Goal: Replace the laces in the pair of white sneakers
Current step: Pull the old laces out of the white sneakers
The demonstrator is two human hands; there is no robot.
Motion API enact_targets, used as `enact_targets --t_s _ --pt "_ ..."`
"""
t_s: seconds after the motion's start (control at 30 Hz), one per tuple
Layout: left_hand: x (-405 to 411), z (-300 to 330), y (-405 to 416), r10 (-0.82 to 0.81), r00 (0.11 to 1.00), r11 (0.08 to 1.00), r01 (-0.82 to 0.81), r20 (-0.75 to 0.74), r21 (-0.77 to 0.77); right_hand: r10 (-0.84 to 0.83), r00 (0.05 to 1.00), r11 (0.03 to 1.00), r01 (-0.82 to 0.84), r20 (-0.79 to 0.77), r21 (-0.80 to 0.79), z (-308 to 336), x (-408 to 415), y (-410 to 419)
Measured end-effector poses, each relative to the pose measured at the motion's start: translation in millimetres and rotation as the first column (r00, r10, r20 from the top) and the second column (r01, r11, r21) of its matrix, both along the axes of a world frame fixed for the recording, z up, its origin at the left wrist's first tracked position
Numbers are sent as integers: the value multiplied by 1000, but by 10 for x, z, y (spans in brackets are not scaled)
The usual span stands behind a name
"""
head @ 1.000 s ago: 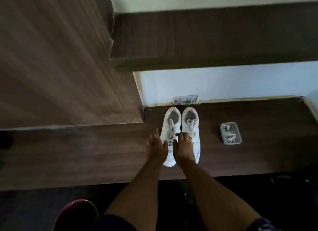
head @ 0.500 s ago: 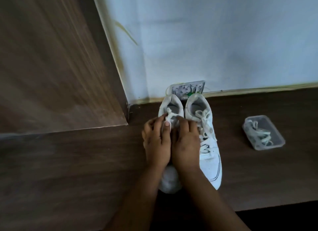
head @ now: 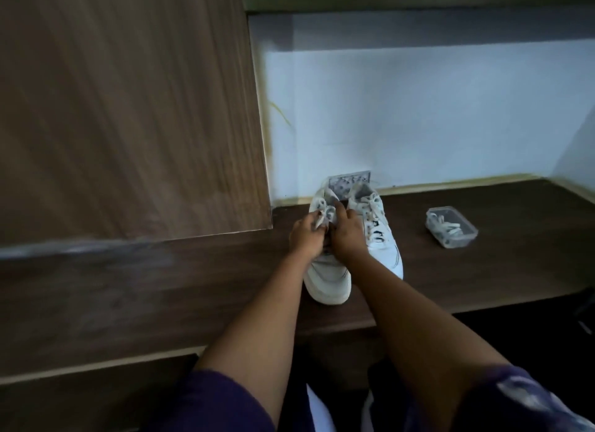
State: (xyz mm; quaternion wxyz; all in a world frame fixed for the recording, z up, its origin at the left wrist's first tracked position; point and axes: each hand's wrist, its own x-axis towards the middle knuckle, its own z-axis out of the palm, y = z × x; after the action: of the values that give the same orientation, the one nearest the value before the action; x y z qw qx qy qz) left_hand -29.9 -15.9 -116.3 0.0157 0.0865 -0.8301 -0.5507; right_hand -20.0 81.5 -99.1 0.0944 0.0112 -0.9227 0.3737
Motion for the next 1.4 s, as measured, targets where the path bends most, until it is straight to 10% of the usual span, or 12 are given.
enact_targets --t_s 0.43,0.7,0.97,1.23,1.33,1.4 --pt "638 292 -14 -12 996 985 -5 94 174 65 998 997 -63 28 -39 201 303 178" --pt "782 272 148 10 1000 994 -7 24 -108 123 985 992 -122 122 -20 316 334 200" --pt "809 18 143 26 975 864 -134 -223 -484 107 969 903 0 225 -430 188 169 310" --pt "732 -159 124 41 952 814 -208 -303 -542 100 960 801 78 262 -594 68 -156 360" --pt "705 -134 94 33 961 812 -186 -275 -554 91 975 992 -72 204 -101 136 -122 352" --pt "728 -111 108 8 970 797 -153 -243 -584 112 968 993 -98 225 -72 160 -124 378"
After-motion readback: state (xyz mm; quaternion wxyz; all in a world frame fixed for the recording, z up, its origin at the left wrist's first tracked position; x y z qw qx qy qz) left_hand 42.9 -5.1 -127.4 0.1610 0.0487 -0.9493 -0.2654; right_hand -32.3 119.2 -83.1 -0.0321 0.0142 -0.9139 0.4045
